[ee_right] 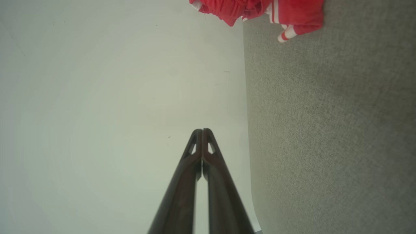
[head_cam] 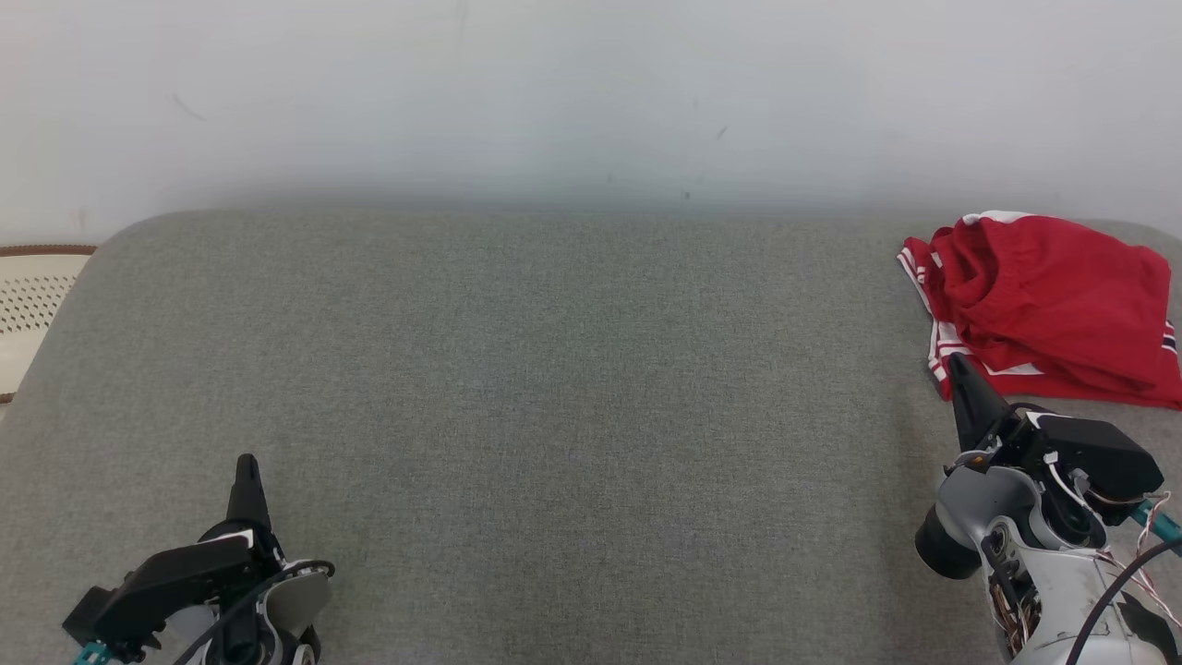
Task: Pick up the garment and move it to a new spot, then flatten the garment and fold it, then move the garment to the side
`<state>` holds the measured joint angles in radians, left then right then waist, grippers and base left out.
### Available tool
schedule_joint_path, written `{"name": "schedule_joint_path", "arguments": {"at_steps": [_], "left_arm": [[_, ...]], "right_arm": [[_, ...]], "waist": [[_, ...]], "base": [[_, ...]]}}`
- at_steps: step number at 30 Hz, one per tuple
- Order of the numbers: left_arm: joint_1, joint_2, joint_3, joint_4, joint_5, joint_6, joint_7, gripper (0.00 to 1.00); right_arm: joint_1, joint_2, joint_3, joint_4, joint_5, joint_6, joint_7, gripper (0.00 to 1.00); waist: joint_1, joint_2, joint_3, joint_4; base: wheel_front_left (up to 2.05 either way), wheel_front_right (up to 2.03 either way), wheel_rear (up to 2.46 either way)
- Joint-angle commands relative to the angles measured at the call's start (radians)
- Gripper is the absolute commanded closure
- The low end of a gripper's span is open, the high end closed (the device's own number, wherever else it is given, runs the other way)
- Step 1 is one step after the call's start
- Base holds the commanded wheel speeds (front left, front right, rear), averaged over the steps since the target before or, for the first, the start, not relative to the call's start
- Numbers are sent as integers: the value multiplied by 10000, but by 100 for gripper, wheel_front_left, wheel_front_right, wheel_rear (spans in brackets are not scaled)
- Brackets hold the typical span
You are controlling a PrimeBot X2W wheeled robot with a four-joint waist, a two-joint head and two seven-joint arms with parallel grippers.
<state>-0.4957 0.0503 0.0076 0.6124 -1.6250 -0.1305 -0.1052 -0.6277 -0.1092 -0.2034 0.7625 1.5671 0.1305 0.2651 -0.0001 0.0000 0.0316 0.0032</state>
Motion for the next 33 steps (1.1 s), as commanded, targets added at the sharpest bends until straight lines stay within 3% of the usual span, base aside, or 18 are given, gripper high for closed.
{"name": "schedule_joint_path", "arguments": {"at_steps": [1,33], "left_arm": [[-13,-8,16,27,-24,-30,51,100],[-12,-8,15,25,-26,-31,50,100]], "right_arm": [[-33,-38,6,22,39,4,53,100],[-35,-30,-6,22,22,4,62,100]], "waist": [[1,0,0,0],[1,0,0,0]], "base": [[0,0,0],[0,0,0]]}}
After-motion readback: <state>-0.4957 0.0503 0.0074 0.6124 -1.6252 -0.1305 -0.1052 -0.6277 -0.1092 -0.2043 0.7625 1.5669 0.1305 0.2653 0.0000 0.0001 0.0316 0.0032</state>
